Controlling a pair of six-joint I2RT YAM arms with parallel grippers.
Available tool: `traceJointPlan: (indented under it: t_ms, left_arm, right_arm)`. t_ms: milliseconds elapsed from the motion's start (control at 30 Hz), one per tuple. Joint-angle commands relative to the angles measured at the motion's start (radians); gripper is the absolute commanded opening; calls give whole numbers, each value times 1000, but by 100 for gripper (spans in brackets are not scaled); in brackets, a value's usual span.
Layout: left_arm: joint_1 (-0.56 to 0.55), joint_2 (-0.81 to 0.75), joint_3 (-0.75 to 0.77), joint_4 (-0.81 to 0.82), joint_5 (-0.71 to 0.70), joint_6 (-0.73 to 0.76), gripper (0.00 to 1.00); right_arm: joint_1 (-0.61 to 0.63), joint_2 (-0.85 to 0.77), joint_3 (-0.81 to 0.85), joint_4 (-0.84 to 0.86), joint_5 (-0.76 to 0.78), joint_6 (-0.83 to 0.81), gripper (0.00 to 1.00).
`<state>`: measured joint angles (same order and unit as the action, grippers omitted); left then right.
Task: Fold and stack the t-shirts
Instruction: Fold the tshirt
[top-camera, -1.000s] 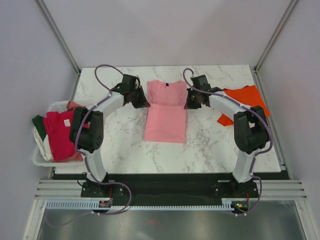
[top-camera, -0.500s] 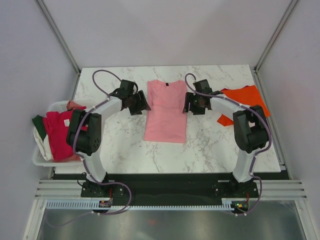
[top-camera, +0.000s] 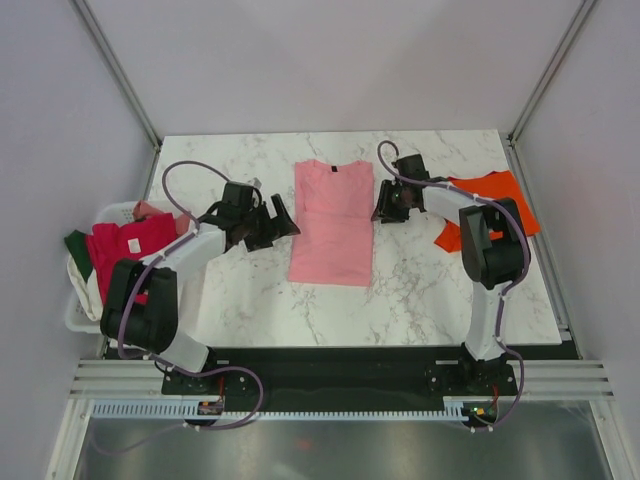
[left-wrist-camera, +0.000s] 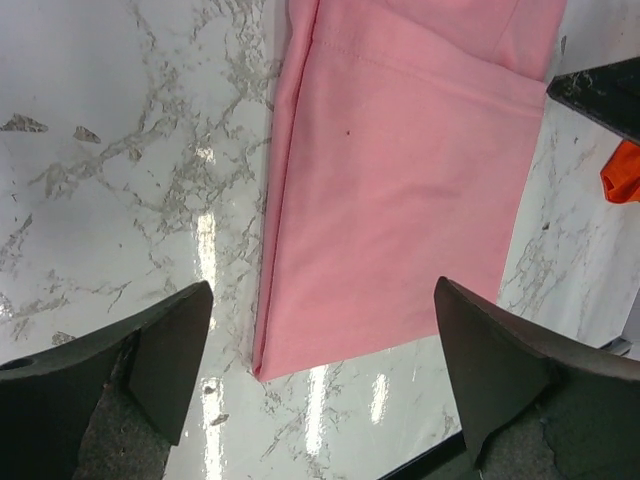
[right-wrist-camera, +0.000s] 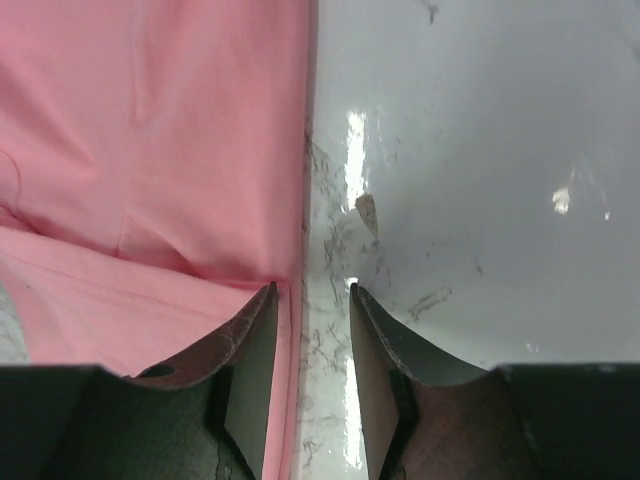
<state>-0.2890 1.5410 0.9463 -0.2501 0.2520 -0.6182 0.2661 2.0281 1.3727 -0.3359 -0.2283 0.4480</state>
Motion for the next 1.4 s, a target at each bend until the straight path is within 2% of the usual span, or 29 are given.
traceJointPlan:
  t_ms: [0, 100, 133, 300, 433, 567, 700, 767, 1033, 1200, 1367]
  left_arm:
    - [7, -39, -49, 77, 46, -46, 100]
    - [8, -50, -78, 113, 81, -38, 99]
    - [8, -54, -98, 127, 93, -37, 99]
    - [7, -119, -162, 138, 104, -34, 99]
    - [7, -147, -208, 94, 112, -32, 93]
    - [2, -166, -259, 66, 142, -41, 79]
    - [-44, -186, -307, 55, 138, -45, 73]
    - [-48, -188, -316, 46, 133, -41, 71]
    - [-50, -180, -311, 38, 128, -35, 69]
    - [-50, -159, -304, 40, 127, -29, 61]
    - [-50, -147, -305, 43, 130, -25, 58]
  right_arm:
    - [-22, 58, 74, 17, -40, -3, 43]
    - [-28, 70, 107, 11, -68, 0, 48]
    - [-27, 64, 109, 8, -66, 1, 53]
    - [-27, -47, 39, 9, -68, 8, 55]
    - [-8, -205, -168, 34, -72, 40, 54]
    - [42, -385, -375, 51, -62, 89, 54]
    - [91, -546, -578, 69, -75, 161, 52]
    - [128, -594, -618, 84, -85, 195, 52]
    - [212, -629, -692, 133, -81, 225, 55]
    - [223, -580, -684, 164, -85, 224, 51]
    - [225, -536, -667, 181, -80, 222, 48]
